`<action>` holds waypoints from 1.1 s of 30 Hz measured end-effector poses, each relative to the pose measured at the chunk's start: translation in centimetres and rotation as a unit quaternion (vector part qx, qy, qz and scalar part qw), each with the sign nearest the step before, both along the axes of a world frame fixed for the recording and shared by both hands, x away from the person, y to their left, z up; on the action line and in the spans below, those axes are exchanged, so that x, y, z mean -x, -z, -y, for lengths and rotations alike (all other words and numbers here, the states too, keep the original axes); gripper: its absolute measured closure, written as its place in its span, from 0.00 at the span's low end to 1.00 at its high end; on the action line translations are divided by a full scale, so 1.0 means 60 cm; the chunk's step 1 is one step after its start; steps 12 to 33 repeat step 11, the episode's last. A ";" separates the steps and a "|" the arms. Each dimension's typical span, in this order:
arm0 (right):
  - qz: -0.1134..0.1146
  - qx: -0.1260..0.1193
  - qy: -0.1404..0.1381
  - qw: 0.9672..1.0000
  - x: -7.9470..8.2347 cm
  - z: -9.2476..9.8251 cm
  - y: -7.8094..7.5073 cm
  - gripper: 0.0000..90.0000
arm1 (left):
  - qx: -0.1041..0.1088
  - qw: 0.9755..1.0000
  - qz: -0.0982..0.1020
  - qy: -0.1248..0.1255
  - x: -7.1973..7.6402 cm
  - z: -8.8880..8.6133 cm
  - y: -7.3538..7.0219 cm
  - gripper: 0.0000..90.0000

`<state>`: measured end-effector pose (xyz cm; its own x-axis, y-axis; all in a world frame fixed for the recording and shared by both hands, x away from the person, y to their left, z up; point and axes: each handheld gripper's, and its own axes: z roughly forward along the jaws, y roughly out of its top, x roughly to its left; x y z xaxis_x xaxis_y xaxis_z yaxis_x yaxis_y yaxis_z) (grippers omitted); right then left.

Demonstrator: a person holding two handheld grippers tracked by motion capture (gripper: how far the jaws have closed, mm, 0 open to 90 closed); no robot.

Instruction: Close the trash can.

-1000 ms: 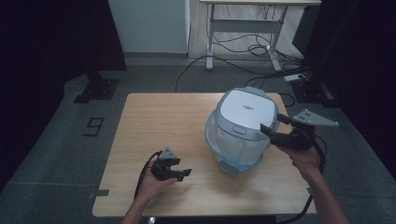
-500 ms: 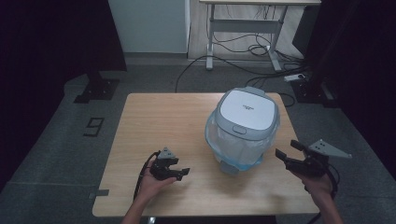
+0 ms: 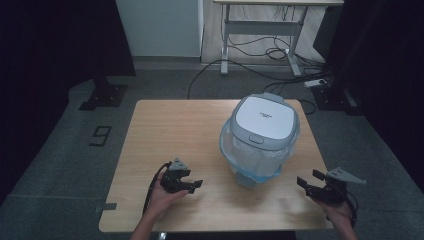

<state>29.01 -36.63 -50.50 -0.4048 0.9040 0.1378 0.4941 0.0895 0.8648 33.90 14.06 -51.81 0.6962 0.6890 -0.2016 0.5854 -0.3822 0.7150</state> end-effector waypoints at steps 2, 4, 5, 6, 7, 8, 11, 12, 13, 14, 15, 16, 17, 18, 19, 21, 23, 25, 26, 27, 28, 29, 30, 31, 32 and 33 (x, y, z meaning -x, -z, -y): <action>-0.003 0.000 0.002 1.000 -0.001 0.003 0.005 0.23 | -0.001 1.000 0.000 0.000 0.000 0.000 0.001 0.34; -0.004 -0.001 0.005 1.000 0.000 0.006 0.006 0.23 | -0.002 1.000 0.000 0.000 0.000 0.000 0.001 0.34; -0.003 -0.002 0.006 1.000 0.000 0.008 0.006 0.23 | -0.003 1.000 0.000 0.000 0.000 0.000 0.002 0.34; -0.003 -0.002 0.007 1.000 0.000 0.009 0.006 0.23 | -0.003 1.000 0.000 0.000 0.000 0.001 0.003 0.34; -0.002 -0.004 0.008 1.000 0.001 0.010 0.007 0.23 | -0.004 1.000 0.001 0.000 0.000 0.001 0.003 0.34; -0.001 -0.004 0.009 1.000 0.001 0.011 0.007 0.23 | -0.005 1.000 0.001 -0.001 -0.001 0.001 0.004 0.34; -0.002 -0.005 0.011 1.000 0.001 0.011 0.011 0.23 | -0.007 1.000 0.003 -0.005 -0.002 0.001 0.007 0.33; -0.002 -0.005 0.011 1.000 0.001 0.011 0.011 0.23 | -0.007 1.000 0.003 -0.005 -0.002 0.001 0.007 0.33; -0.002 -0.005 0.011 1.000 0.001 0.011 0.011 0.23 | -0.007 1.000 0.003 -0.005 -0.002 0.001 0.007 0.33; -0.002 -0.005 0.011 1.000 0.001 0.011 0.011 0.23 | -0.007 1.000 0.003 -0.005 -0.002 0.001 0.007 0.33; -0.002 -0.005 0.011 1.000 0.001 0.011 0.011 0.23 | -0.007 1.000 0.003 -0.005 -0.002 0.001 0.007 0.33; -0.002 -0.005 0.011 1.000 0.001 0.011 0.011 0.23 | -0.007 1.000 0.003 -0.005 -0.002 0.001 0.007 0.33; -0.002 -0.005 0.011 1.000 0.001 0.011 0.011 0.23 | -0.007 1.000 0.003 -0.005 -0.002 0.001 0.007 0.33; -0.002 -0.005 0.011 1.000 0.001 0.011 0.011 0.23 | -0.007 1.000 0.003 -0.005 -0.002 0.001 0.007 0.33; -0.002 -0.005 0.011 1.000 0.001 0.011 0.011 0.23 | -0.007 1.000 0.003 -0.005 -0.002 0.001 0.007 0.33; -0.002 -0.005 0.011 1.000 0.001 0.011 0.011 0.23 | -0.007 1.000 0.003 -0.005 -0.002 0.001 0.007 0.33; -0.002 -0.005 0.011 1.000 0.001 0.011 0.011 0.23 | -0.007 1.000 0.003 -0.005 -0.002 0.001 0.007 0.33; -0.002 -0.005 0.011 1.000 0.001 0.011 0.011 0.23 | -0.007 1.000 0.003 -0.005 -0.002 0.001 0.007 0.33; -0.002 -0.005 0.011 1.000 0.001 0.011 0.011 0.23 | -0.007 1.000 0.003 -0.005 -0.002 0.001 0.007 0.33; -0.002 -0.005 0.011 1.000 0.001 0.011 0.011 0.23 | -0.007 1.000 0.003 -0.005 -0.002 0.001 0.007 0.33; -0.002 -0.005 0.011 1.000 0.001 0.011 0.011 0.23 | -0.007 1.000 0.003 -0.005 -0.002 0.001 0.007 0.33; -0.002 -0.005 0.011 1.000 0.001 0.011 0.011 0.23 | -0.007 1.000 0.003 -0.005 -0.002 0.001 0.007 0.33; -0.002 -0.005 0.011 1.000 0.001 0.011 0.011 0.23 | -0.007 1.000 0.003 -0.005 -0.002 0.001 0.007 0.33; -0.002 -0.005 0.011 1.000 0.001 0.011 0.011 0.23 | -0.007 1.000 0.003 -0.005 -0.002 0.001 0.007 0.33; -0.002 -0.005 0.011 1.000 0.001 0.011 0.011 0.23 | -0.007 1.000 0.003 -0.005 -0.002 0.001 0.007 0.33; -0.002 -0.005 0.011 1.000 0.001 0.011 0.011 0.23 | -0.007 1.000 0.003 -0.005 -0.002 0.001 0.007 0.33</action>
